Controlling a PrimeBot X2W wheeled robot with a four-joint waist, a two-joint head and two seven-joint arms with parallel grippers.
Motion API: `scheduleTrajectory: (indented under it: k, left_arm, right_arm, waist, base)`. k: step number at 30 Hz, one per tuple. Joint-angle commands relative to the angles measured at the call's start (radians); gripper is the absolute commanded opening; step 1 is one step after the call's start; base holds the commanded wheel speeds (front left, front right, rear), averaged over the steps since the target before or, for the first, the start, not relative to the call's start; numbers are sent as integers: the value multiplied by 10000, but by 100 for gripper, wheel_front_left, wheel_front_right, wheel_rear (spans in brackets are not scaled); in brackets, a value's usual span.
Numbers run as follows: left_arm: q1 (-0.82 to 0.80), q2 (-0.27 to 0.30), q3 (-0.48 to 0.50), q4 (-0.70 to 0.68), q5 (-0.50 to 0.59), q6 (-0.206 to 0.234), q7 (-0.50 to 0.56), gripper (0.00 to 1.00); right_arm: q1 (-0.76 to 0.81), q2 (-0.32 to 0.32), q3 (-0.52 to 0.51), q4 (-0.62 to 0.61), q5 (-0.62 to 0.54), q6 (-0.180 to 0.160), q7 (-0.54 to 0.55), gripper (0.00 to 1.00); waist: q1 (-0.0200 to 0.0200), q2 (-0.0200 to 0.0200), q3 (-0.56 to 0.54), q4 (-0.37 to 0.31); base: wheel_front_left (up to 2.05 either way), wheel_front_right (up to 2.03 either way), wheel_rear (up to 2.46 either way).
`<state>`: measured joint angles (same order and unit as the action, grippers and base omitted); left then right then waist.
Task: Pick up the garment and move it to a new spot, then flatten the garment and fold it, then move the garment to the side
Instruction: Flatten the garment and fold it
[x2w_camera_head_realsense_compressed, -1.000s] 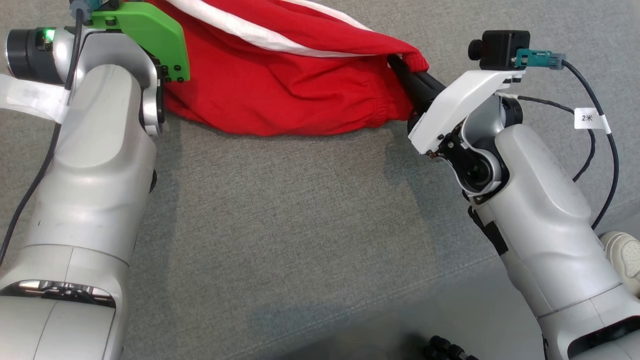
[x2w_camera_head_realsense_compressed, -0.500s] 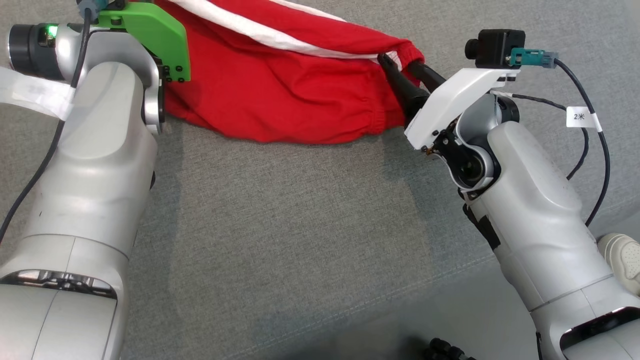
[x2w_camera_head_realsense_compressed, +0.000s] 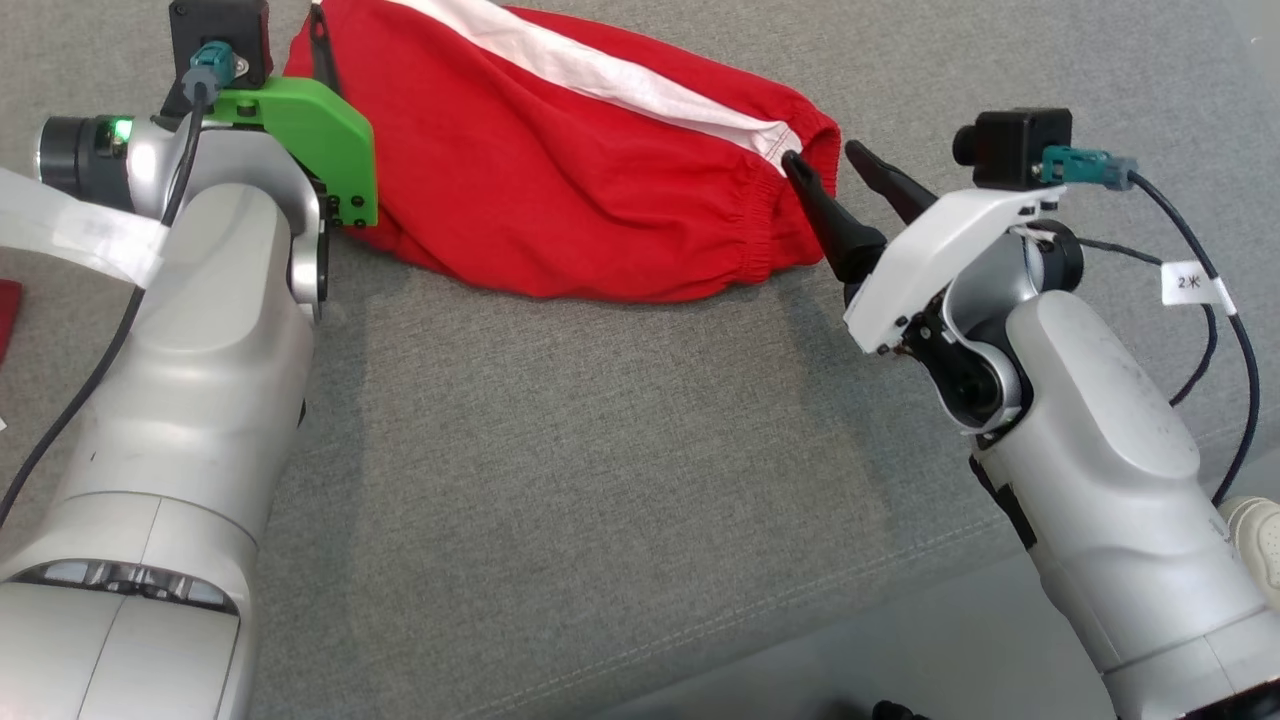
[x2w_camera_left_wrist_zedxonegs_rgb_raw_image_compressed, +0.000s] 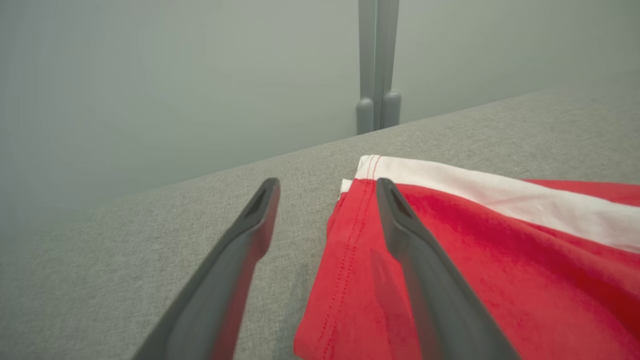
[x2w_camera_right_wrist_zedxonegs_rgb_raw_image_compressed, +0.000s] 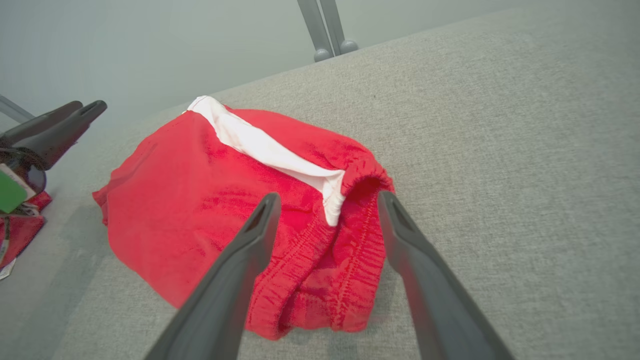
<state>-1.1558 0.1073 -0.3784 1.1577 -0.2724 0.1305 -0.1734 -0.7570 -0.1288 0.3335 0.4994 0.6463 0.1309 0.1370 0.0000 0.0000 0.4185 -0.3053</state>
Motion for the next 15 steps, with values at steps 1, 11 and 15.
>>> scheduleTrajectory:
  k: [1, 11, 15]
  left_arm:
    - [172, 88, -6, 80, -108, -44, -51, 100]
    - [408, 320, -238, 624, 4, 42, -77, 100]
    - [493, 398, -333, 841, 23, 83, 222, 100]
  right_arm:
    - [321, -111, -105, -171, -266, -3, -79, 100]
    - [2427, 316, -1310, -2161, -2711, -3, -1086, 100]
    - [3501, 627, -1486, -3088, -3546, -3, -1660, 100]
  waist:
    - [0, 0, -125, -36]
    - [0, 0, -344, -222]
    - [0, 0, -347, -230]
  base:
    - [0, 0, 0]
    - [0, 0, 0]
    - [0, 0, 0]
